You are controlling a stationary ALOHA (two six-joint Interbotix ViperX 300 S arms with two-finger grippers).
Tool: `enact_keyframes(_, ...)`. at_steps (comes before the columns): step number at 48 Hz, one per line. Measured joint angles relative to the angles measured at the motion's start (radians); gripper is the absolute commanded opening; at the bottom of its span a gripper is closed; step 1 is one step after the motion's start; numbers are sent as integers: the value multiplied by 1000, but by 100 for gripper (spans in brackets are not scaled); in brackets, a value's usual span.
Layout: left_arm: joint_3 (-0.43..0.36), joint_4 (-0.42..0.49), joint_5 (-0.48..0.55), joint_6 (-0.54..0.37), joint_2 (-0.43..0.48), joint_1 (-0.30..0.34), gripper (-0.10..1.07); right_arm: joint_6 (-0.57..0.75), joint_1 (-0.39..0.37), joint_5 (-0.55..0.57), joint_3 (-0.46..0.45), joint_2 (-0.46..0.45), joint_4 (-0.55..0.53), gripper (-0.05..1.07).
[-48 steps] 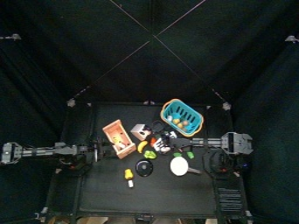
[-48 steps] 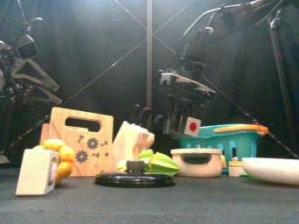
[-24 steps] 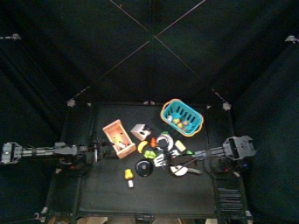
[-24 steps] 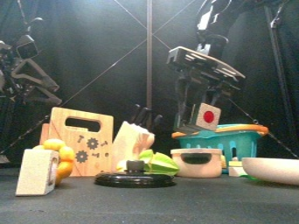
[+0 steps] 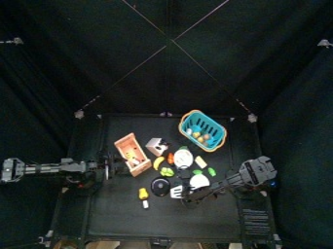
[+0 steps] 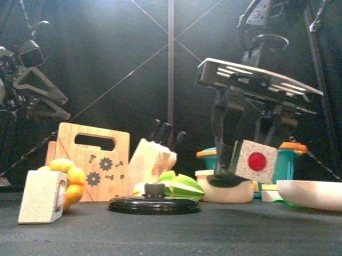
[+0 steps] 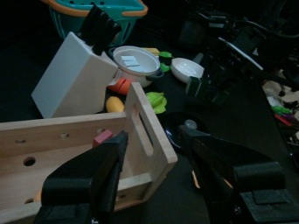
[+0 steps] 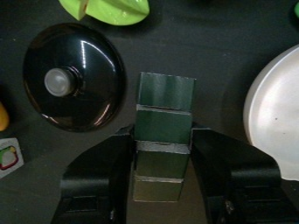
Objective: Place green sushi roll in cutting position
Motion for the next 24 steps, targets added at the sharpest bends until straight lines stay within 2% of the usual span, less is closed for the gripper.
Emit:
enact_keyframes(13, 0, 0, 0, 2, 3, 2, 87, 0, 0, 0, -29, 43, 17, 66)
enact_keyframes(24, 0, 0, 0, 0, 0, 0, 87, 0, -2, 0, -31, 52, 18, 85)
